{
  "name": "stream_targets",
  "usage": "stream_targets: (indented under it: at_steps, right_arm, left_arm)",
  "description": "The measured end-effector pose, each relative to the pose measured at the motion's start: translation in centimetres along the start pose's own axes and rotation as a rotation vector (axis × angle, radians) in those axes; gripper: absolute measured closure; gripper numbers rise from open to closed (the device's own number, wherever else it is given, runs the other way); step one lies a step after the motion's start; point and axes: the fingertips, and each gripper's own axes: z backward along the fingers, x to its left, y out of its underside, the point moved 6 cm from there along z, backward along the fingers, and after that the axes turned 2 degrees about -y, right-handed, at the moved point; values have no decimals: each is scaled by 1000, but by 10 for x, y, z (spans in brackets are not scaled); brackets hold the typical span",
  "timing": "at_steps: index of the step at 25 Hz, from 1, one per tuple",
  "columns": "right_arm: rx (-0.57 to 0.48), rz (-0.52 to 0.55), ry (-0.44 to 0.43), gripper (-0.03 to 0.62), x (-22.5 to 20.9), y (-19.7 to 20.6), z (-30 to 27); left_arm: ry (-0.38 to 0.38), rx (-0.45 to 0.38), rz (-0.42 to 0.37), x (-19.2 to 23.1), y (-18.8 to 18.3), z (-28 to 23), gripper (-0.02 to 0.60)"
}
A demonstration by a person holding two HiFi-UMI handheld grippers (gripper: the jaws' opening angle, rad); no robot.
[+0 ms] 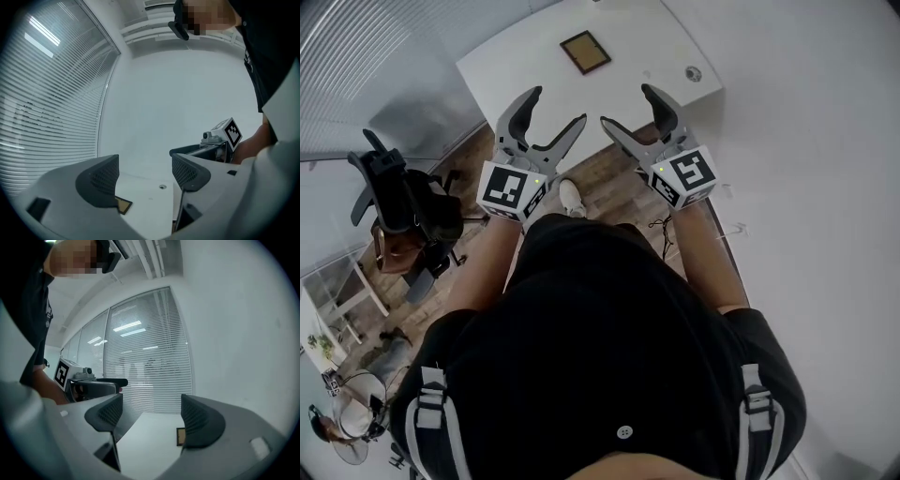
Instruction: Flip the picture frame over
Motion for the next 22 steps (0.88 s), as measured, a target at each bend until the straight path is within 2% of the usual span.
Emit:
stream_targets:
  at_steps: [7,11,15,22]
  right_arm:
    - [40,-14,-19,207,-28,0,-60]
    - [57,-15,-57,207,-47,1,-84]
    - [64,-12,-124,207,-77,-1,-113]
    - [114,-20,-301,209,-131,-8,-172]
  left_arm:
    - [-19,12,37,57,8,-26,242]
    - [-57,19,48,74,10,-37,242]
    - [-123,36,59,91,14,-55,242]
    - [-306,6,117,117,8,-93,242]
